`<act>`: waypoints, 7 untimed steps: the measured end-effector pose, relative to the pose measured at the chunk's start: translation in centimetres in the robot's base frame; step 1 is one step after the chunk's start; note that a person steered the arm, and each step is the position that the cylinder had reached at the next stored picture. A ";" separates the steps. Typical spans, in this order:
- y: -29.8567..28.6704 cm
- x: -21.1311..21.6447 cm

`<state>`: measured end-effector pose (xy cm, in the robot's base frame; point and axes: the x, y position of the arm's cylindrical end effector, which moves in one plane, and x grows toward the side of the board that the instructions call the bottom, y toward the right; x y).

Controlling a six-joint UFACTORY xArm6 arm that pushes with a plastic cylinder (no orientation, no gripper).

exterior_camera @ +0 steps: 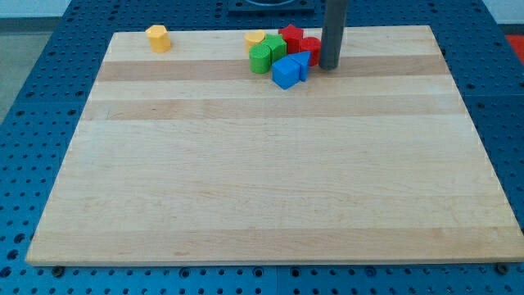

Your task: Slide the group of blocks left a bit

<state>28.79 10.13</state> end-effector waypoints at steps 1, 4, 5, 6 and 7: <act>1.2 -1.4; -2.2 -2.4; -2.5 -2.4; -2.5 -2.4; -1.9 -2.4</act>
